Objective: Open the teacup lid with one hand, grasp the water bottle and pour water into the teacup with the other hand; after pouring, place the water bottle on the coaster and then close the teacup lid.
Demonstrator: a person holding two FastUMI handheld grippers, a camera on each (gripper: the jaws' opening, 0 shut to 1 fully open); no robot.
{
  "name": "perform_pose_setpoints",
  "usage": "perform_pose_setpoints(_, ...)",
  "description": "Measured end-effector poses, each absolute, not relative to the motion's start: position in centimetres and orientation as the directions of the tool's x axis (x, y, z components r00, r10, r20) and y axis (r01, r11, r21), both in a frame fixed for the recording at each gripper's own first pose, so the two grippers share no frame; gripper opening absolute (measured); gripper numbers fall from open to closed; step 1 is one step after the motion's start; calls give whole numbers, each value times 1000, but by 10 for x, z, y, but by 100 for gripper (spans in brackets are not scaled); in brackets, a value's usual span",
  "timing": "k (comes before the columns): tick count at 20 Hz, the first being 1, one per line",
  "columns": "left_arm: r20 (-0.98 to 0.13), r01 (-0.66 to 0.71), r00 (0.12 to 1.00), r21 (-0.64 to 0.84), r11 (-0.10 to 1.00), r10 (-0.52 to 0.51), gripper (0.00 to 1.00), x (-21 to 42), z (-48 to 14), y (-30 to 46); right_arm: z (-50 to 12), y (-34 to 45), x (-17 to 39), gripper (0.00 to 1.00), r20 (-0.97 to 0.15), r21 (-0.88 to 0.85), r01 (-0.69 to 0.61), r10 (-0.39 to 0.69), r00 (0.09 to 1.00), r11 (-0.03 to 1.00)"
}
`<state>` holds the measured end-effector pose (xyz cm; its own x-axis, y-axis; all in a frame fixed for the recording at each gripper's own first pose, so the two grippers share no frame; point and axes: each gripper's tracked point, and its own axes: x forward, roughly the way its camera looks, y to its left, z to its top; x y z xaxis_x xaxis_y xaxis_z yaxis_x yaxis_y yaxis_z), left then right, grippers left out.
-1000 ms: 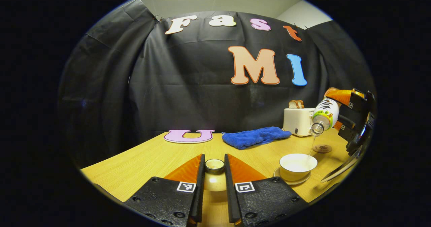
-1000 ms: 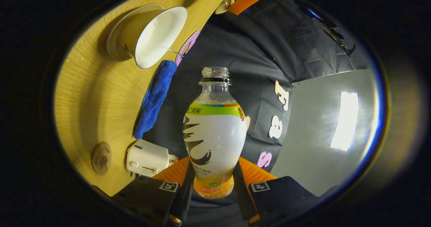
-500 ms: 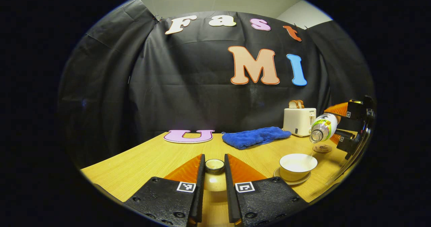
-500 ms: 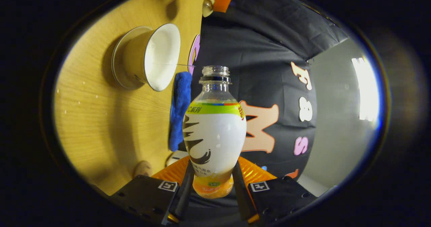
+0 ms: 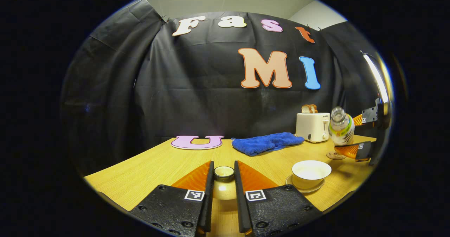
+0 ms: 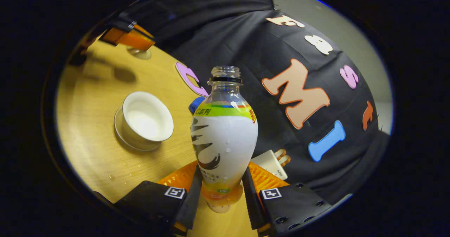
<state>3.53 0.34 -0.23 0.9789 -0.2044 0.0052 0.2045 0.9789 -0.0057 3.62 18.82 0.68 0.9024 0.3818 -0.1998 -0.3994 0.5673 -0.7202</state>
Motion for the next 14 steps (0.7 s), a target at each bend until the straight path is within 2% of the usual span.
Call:
perform_pose_setpoints(1, 5, 204, 979, -6, 979, -204, 28, 35, -2, 3, 14, 186, 38, 60, -197, -659, -416, 390, 899, 626)
perform_pose_setpoints(3, 5, 205, 979, -6, 979, -204, 28, 35, -2, 3, 26, 175, 45, 67, -191, -543, -429, 391, 900, 722)
perform_pose_setpoints(6, 5, 204, 979, -6, 979, -204, 28, 35, -2, 3, 34, 155, 62, 67, -185, -400, -414, 370, 910, 818)
perform_pose_setpoints(12, 6, 204, 979, -6, 979, -204, 28, 36, -2, 3, 17, 111, 90, 67, -210, -241, -347, 301, 930, 906)
perform_pose_setpoints(13, 6, 204, 979, -6, 979, -204, 28, 35, -2, 3, 10, 107, 95, 66, -218, -228, -333, 285, 933, 915)
perform_pose_setpoints(14, 6, 204, 979, -6, 979, -204, 28, 36, -3, 3, 5, 103, 99, 61, -225, -212, -324, 277, 934, 922)
